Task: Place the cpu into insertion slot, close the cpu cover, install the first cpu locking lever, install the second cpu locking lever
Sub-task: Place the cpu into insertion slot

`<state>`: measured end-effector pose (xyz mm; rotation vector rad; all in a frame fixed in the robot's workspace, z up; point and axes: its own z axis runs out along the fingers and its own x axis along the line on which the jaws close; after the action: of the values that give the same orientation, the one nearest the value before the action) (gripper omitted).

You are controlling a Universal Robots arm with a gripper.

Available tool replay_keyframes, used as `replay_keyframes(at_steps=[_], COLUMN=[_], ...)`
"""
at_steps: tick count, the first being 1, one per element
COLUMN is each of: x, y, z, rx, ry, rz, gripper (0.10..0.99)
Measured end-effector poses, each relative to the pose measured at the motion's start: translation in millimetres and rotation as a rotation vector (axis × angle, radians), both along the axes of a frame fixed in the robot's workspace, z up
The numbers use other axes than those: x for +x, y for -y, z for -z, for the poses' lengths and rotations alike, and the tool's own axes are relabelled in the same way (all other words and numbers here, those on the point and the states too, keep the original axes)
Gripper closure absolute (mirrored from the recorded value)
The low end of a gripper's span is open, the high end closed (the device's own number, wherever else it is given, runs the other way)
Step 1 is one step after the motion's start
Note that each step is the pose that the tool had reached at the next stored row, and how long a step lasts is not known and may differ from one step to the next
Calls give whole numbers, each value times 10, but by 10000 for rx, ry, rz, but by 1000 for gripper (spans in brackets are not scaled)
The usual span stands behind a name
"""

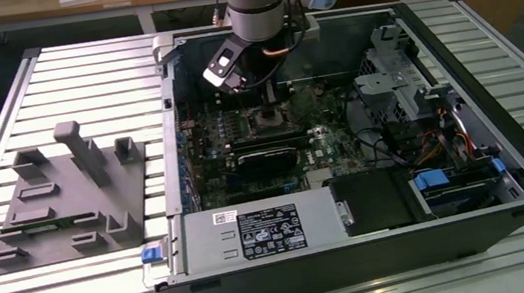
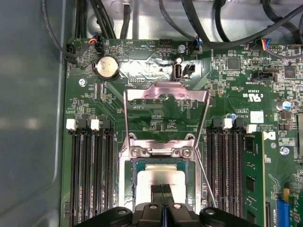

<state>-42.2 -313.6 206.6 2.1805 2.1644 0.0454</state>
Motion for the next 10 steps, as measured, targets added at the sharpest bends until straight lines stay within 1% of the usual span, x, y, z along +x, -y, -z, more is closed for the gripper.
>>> replay_keyframes(at_steps=[3,10], x=[13,17], y=[0,0], z=[22,51], rx=[47,50], ry=[1,1], rz=[76,298], gripper=[980,980])
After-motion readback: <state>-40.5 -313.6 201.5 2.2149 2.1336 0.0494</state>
